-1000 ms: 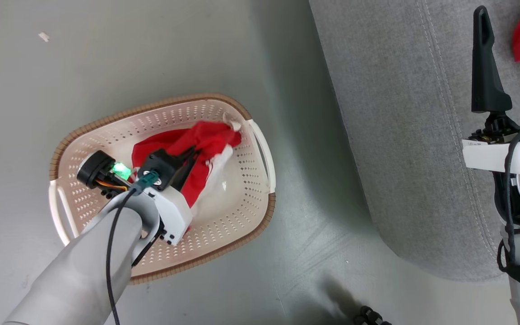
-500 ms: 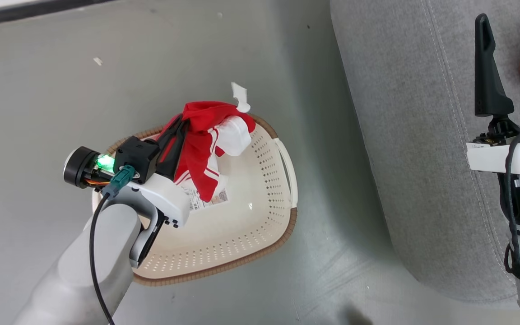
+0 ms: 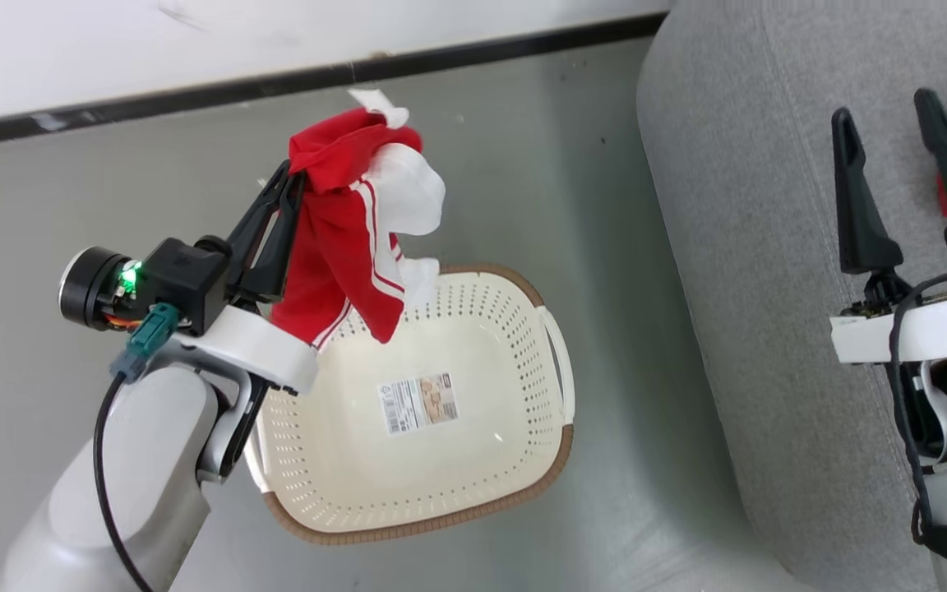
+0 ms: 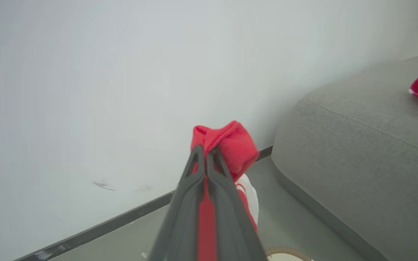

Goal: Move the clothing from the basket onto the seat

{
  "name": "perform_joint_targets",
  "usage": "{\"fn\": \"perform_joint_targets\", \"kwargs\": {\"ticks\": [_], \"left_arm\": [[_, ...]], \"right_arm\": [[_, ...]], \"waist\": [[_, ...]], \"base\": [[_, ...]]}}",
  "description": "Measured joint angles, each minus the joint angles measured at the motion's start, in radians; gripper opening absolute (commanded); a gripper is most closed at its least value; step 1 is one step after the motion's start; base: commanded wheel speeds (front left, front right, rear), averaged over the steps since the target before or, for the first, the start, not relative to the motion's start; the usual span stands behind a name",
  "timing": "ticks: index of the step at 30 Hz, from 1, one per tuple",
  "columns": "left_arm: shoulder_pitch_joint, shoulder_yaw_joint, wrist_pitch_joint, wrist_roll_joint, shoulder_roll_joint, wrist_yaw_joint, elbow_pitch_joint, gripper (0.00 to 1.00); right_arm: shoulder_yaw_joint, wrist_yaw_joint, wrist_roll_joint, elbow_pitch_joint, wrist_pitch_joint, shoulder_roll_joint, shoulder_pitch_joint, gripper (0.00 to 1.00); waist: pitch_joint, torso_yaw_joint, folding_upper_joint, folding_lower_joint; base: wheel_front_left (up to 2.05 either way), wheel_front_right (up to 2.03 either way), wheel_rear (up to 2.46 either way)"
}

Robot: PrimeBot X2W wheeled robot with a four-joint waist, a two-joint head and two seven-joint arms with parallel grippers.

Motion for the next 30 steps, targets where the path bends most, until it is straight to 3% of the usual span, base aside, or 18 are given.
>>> {"fn": "perform_joint_targets", "kwargs": {"ticks": [30], "left_arm": [[0.164, 0.045, 0.02, -0.037, 0.116, -0.009, -0.206, 0.0]], "right_arm": [[0.179, 0.0, 0.005, 0.095, 0.0, -0.041, 0.253, 1.0]], "waist": [[-0.35, 0.082, 0.0, 0.0]], "base": [[0.0, 0.0, 0.0]]}}
